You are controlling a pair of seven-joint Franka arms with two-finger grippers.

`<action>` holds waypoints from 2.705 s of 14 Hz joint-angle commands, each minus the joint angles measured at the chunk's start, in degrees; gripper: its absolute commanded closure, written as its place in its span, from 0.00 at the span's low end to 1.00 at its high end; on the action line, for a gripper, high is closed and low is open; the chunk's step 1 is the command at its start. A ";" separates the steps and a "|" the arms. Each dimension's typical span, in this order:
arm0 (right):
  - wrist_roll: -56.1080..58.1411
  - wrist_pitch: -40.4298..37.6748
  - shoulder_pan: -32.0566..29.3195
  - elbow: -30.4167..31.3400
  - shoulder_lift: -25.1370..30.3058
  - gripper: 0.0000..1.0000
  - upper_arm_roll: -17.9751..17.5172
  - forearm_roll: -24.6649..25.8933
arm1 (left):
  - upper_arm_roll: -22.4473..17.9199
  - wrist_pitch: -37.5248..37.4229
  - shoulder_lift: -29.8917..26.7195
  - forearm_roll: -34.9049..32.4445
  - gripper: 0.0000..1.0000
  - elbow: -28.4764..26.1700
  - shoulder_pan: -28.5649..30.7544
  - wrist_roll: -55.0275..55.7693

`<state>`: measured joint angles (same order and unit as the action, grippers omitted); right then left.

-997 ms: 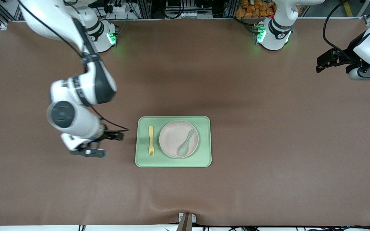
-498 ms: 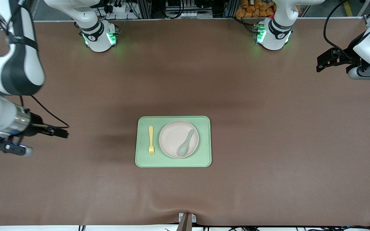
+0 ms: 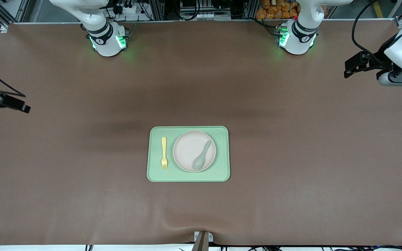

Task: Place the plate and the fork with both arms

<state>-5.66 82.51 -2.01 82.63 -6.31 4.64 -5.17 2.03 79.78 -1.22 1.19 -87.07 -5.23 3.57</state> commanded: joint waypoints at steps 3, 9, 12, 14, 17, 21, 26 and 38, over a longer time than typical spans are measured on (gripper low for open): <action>1.79 -2.97 0.34 0.25 2.88 0.00 -1.83 2.71 | -0.36 -0.77 -0.45 0.22 0.00 0.32 -0.22 -0.93; 2.41 -2.62 -0.01 -8.36 -1.61 0.00 -1.66 3.59 | -0.27 -0.77 -0.45 0.22 0.00 0.32 -0.22 -0.93; 2.06 -3.41 2.27 -5.29 0.59 0.00 -2.09 4.20 | -0.36 -0.77 -0.45 0.22 0.00 0.23 -0.22 -0.84; 2.06 -2.28 2.10 -2.40 2.78 0.00 -2.09 4.20 | -0.27 -0.77 -0.45 0.22 0.00 0.23 -0.22 -0.93; 2.41 4.22 2.01 7.52 9.37 0.00 -2.09 4.38 | -0.36 -0.77 -0.45 0.22 0.00 0.23 -0.22 -0.93; 2.76 4.33 0.96 6.15 8.68 0.00 -2.09 4.73 | -0.27 -0.77 -0.45 0.22 0.00 0.23 -0.22 -0.84; 3.81 3.80 1.04 2.36 7.27 0.00 -2.01 5.70 | -0.27 -0.77 -0.45 0.22 0.00 0.23 -0.22 -0.93; 3.64 4.41 1.48 2.45 7.71 0.00 -2.09 6.84 | -0.27 -0.77 -0.36 0.22 0.00 0.23 -0.31 -0.67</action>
